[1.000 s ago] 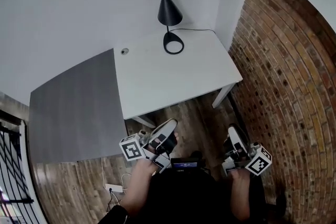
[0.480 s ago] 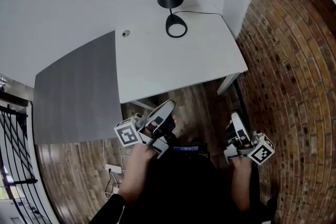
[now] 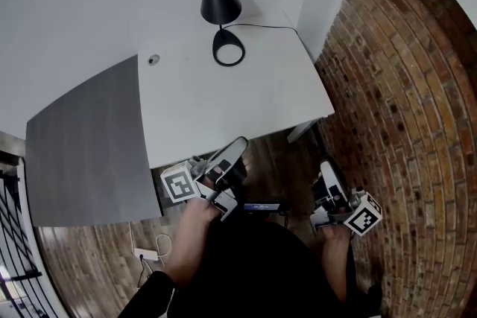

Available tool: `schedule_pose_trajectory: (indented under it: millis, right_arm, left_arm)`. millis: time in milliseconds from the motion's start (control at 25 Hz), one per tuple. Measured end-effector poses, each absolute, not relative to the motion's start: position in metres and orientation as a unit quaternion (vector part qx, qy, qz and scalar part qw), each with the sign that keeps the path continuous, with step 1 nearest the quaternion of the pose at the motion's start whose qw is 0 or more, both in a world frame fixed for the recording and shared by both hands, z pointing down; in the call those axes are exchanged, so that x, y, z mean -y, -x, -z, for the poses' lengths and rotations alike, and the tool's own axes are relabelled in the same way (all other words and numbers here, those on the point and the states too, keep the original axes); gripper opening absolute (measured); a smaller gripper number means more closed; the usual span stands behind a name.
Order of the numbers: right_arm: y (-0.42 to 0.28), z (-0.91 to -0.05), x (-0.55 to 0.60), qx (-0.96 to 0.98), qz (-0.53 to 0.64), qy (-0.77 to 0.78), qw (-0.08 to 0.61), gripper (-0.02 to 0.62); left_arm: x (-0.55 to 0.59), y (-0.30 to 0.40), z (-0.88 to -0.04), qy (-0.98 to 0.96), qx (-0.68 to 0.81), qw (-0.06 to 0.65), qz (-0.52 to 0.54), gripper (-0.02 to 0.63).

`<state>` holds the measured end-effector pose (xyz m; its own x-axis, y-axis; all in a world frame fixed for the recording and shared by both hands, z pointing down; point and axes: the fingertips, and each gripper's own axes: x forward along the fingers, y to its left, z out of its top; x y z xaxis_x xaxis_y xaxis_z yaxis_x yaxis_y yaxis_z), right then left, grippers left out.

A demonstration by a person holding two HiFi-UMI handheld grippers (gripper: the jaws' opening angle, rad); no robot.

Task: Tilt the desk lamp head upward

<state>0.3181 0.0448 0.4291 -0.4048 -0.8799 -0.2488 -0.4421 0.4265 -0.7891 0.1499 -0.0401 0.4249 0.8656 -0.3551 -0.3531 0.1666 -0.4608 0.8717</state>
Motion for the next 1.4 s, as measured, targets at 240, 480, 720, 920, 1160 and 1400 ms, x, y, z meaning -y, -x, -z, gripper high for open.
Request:
schedule_pose_trajectory:
  millis: [240, 480, 720, 920, 1160, 1400]
  right_arm:
    - [-0.307, -0.419, 0.012, -0.782, 0.319, 0.435, 0.310, 0.091]
    - [-0.276, -0.412, 0.066, -0.795, 0.319, 0.432, 0.282, 0.091]
    - [-0.265, -0.408, 0.099, -0.797, 0.315, 0.451, 0.247, 0.091]
    - [-0.258, -0.412, 0.118, -0.794, 0.317, 0.461, 0.238, 0.091]
    - [-0.227, -0.424, 0.156, -0.809, 0.342, 0.425, 0.220, 0.091]
    - [-0.188, -0.410, 0.193, -0.836, 0.334, 0.389, 0.196, 0.091]
  left_arm:
    - [0.104, -0.146, -0.417, -0.815, 0.045, 0.507, 0.276, 0.014]
    - [0.152, -0.125, -0.429, -0.798, 0.048, 0.522, 0.295, 0.014]
    - [0.192, -0.108, -0.434, -0.773, 0.043, 0.545, 0.322, 0.014]
    - [0.215, -0.087, -0.445, -0.764, 0.051, 0.549, 0.336, 0.014]
    - [0.232, -0.044, -0.450, -0.755, 0.096, 0.537, 0.364, 0.014]
    - [0.251, -0.007, -0.448, -0.754, 0.128, 0.522, 0.378, 0.014]
